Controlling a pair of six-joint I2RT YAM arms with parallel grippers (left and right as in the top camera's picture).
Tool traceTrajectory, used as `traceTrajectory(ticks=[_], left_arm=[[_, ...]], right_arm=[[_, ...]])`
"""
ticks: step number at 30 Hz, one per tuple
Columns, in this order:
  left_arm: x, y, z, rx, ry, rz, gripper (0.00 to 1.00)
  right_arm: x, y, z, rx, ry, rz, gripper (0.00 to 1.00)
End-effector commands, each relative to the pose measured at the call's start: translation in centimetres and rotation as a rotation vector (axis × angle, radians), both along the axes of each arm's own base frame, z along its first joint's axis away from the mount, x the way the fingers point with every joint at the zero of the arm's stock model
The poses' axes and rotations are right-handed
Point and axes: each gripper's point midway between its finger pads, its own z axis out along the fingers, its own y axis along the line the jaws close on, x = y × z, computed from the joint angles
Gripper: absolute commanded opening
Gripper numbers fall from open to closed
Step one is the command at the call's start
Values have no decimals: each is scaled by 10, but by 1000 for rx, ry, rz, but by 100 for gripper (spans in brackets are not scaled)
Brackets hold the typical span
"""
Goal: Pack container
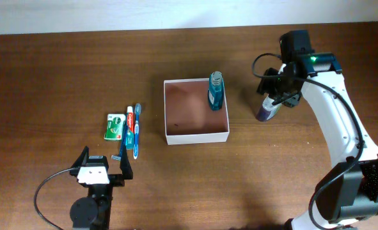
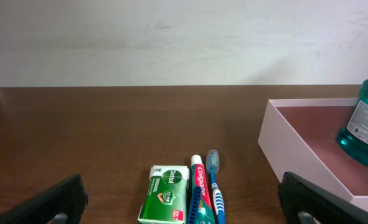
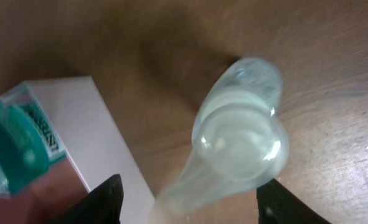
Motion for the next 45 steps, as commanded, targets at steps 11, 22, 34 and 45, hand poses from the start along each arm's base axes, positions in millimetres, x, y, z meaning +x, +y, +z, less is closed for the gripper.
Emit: traceTrajectory(ticks=[11,22,34,45], left_arm=[[0,1,0,9,-5,7,99],[0,1,0,9,-5,6,99],[0,1,0,8,-5,6,99],[0,1,0,9,-5,7,99]], right_arm=[[8,-21,2,-103,-29,-94,58],[13,-14,3,-102,-48,24,59],[2,4,0,27,4,-38,66],[17,3,5,-29,-74,110,64]])
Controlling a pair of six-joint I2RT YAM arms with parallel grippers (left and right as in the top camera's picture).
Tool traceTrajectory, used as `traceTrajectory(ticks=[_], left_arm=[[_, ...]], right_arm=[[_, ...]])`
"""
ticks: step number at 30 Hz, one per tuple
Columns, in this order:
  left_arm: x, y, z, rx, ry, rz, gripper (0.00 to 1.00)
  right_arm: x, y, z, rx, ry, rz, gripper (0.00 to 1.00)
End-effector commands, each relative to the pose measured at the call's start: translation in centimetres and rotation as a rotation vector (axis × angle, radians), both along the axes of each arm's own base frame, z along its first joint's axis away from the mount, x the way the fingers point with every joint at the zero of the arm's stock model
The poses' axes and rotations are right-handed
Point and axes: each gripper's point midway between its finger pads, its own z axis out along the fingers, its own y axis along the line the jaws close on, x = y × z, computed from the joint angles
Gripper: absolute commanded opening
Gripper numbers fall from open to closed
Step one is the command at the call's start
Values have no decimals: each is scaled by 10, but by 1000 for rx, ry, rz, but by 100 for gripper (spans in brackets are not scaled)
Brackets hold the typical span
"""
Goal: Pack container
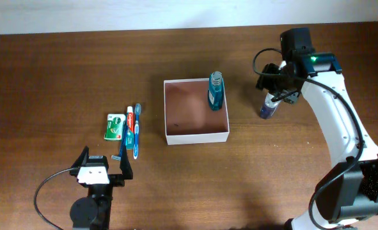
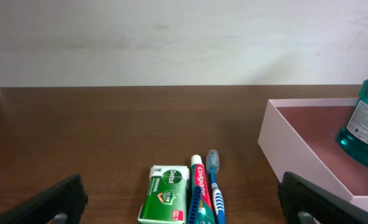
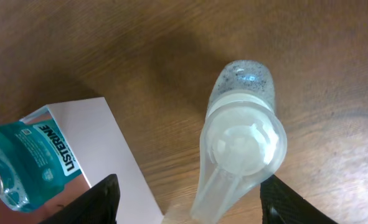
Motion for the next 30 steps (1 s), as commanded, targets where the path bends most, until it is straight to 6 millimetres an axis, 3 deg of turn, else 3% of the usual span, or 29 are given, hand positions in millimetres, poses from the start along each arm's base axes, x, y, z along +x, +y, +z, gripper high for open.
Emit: traceTrajectory(ticks=[1,12,20,27,30], left_arm=[[0,1,0,9,-5,6,99],[0,1,0,9,-5,7,99],[0,1,0,9,-5,6,99],[0,1,0,9,-5,7,99],[0,1,0,9,-5,7,99]], right_arm=[[4,0,0,-51,-16,107,64],[4,-18,0,-175,-13,136,64],[12,-19,0,-178,-38,131,62],[17,-24,-35,-189,41,70,61],[22,-26,-38,-200,34,65,60]])
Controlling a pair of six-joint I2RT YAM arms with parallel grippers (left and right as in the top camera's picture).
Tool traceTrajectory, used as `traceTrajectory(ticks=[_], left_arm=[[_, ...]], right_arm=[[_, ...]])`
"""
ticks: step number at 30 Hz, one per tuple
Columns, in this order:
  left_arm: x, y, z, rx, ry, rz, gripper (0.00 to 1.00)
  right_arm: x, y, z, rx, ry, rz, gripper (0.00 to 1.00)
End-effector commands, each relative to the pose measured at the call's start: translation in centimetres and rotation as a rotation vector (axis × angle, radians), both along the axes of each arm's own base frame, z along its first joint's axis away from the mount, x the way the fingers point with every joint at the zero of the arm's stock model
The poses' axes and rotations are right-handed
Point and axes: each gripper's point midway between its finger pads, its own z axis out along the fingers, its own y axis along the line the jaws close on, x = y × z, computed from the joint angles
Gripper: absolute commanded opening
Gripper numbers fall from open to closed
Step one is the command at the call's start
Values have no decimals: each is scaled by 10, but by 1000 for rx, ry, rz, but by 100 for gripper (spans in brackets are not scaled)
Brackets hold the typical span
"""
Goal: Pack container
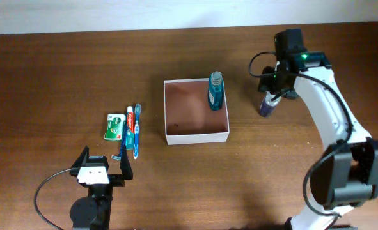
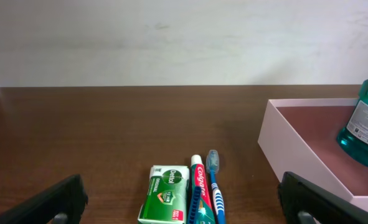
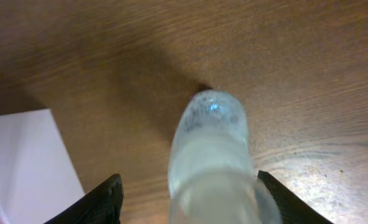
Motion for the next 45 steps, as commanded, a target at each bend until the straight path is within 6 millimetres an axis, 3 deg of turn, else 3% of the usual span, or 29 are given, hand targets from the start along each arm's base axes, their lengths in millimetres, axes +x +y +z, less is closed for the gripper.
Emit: traceTrajectory(ticks=[1,12,19,23,26,35,45], left_arm=[[0,1,0,9,-5,6,99],[0,1,0,9,-5,6,99],[0,1,0,9,-5,6,99],[0,1,0,9,-5,7,99],[0,1,0,9,-5,6,99],[0,1,0,9,-5,7,99],[0,1,0,8,-5,6,99]], right_arm=[[5,-6,-2,-30,-10,-28,58],[2,-34,3,-29,-10,-83,52],[0,-27,6,7,-6,-44,42],[1,-27,7,-5,-6,-4,28],[1,-27,10,-9,-7,5,28],[-2,-26,52,-7,-24,15,28],[-9,-8,61,75,-9,90,27]])
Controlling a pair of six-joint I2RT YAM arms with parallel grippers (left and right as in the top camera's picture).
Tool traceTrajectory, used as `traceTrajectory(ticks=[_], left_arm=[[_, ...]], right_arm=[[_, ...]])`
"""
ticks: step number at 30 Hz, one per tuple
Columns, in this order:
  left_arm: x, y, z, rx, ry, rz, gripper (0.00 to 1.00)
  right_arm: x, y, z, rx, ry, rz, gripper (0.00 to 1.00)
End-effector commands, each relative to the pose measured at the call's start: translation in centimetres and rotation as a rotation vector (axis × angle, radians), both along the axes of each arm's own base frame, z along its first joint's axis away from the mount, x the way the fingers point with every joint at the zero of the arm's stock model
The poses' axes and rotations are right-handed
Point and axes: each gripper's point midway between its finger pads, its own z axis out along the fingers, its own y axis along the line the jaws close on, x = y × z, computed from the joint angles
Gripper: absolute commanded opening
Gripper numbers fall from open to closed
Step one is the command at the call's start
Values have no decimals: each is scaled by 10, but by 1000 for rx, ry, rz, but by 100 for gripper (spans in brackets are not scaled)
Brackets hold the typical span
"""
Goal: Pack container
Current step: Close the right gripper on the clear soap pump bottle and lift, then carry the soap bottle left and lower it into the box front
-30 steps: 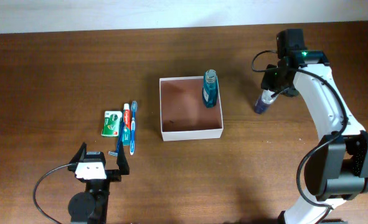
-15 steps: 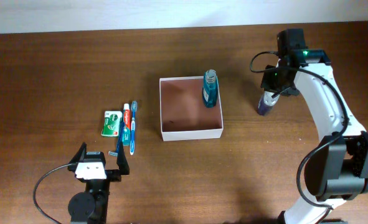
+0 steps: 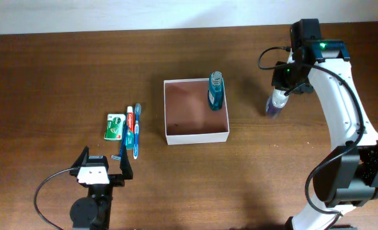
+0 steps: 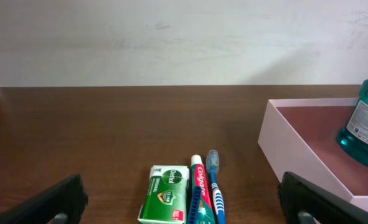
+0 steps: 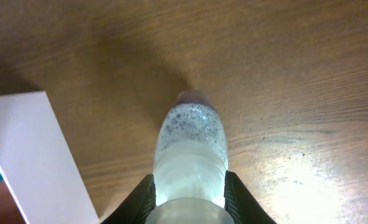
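My right gripper (image 5: 188,199) is shut on a clear pump bottle (image 5: 190,158) with speckled gel; overhead the bottle (image 3: 275,104) is right of the white box (image 3: 196,136). A teal mouthwash bottle (image 3: 215,91) stands in the box's far right corner. Left of the box lie a green soap box (image 3: 114,126), a toothpaste tube (image 3: 130,124) and a blue toothbrush (image 3: 137,133). The left gripper (image 3: 103,172) rests open near the table's front, behind those items (image 4: 187,193).
The box's pale wall (image 4: 302,155) rises at the right of the left wrist view, with the mouthwash bottle (image 4: 364,121) inside. A white wall runs along the table's far edge. The box corner (image 5: 34,155) sits left of the held bottle.
The right gripper's fingers were spread wide around the bottle; now they are shut on its body. Gripper and bottle have shifted slightly right, away from the box. The left arm is unchanged.
The right gripper hung open over the pump bottle, which leaned beside the box. Then the bottle stood more upright under the open fingers. Then the fingers came lower around it, and now they grip it. Left-side items never moved.
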Motion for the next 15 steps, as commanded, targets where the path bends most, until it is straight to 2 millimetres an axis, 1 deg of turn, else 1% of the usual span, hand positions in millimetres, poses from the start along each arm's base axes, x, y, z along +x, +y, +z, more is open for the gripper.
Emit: traceTrajectory(ticks=[1,7,10,13,15], left_arm=[[0,1,0,9,-5,6,99],[0,1,0,9,-5,7,99],[0,1,0,9,-5,6,99],[0,1,0,9,-5,7,99],[0,1,0,9,-5,7,99]], right_arm=[[4,12,30,67,-69,44,27],[-7,16,59,80,-78,51,28],[-16,23,75,80,-87,68,28],[-25,38,94,82,-119,109,28],[-31,53,106,85,-145,150,28]])
